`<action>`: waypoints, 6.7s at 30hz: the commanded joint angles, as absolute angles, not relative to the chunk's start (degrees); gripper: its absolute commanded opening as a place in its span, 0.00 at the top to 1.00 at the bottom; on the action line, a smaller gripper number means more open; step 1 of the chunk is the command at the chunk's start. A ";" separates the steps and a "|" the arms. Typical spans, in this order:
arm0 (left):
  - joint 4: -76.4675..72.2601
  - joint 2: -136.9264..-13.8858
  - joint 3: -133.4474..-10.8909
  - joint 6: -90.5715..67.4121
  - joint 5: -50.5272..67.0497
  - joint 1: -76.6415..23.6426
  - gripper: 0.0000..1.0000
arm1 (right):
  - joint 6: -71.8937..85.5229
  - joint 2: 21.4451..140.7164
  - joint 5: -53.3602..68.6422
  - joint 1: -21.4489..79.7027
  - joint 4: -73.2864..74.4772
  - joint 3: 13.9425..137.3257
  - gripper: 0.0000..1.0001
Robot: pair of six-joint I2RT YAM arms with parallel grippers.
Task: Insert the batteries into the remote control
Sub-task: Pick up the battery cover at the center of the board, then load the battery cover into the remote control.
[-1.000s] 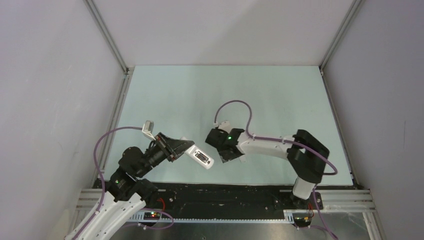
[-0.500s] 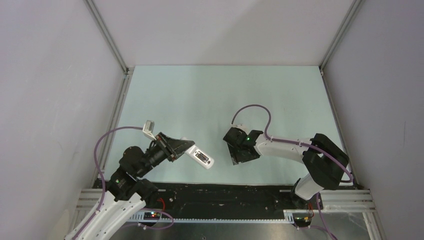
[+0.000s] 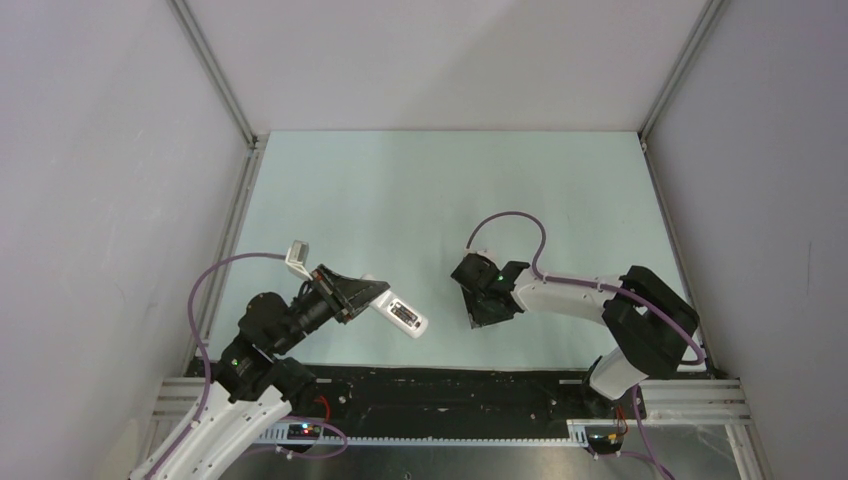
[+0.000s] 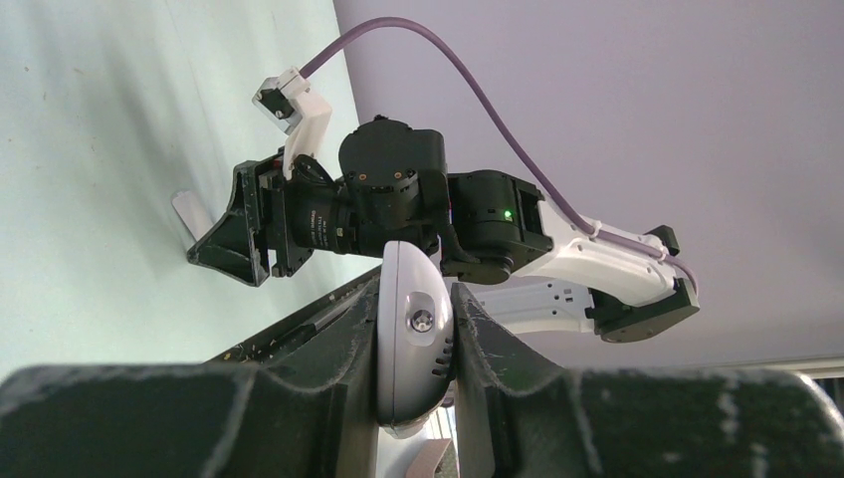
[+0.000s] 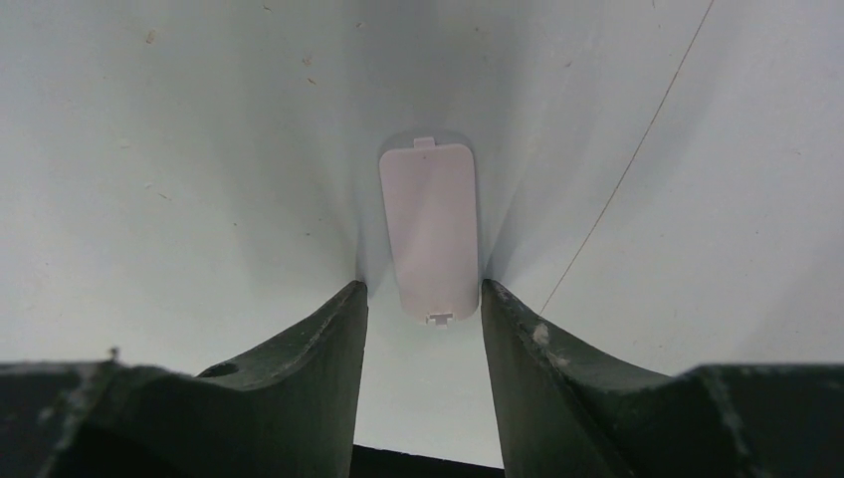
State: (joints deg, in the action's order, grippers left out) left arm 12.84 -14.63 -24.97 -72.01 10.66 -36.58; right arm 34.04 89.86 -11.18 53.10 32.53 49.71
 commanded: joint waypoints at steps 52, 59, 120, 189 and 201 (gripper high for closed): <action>10.70 -22.94 -28.32 -68.42 8.06 -36.55 0.98 | 29.80 64.12 -16.56 59.28 58.85 66.33 0.74; 6.80 -28.94 -28.63 -68.14 9.27 -36.56 1.00 | 28.11 66.91 -14.83 62.95 61.60 76.85 0.72; 1.67 -28.55 -26.32 -73.39 12.22 -36.55 0.98 | 14.09 91.17 -13.81 74.67 68.23 103.50 0.66; 5.87 -28.11 -27.77 -63.09 7.47 -37.08 1.00 | 17.77 97.12 -6.27 69.90 64.69 106.21 0.62; 5.89 -28.39 -27.60 -63.50 7.64 -37.04 1.00 | 15.77 98.90 -5.38 71.74 65.10 107.51 0.62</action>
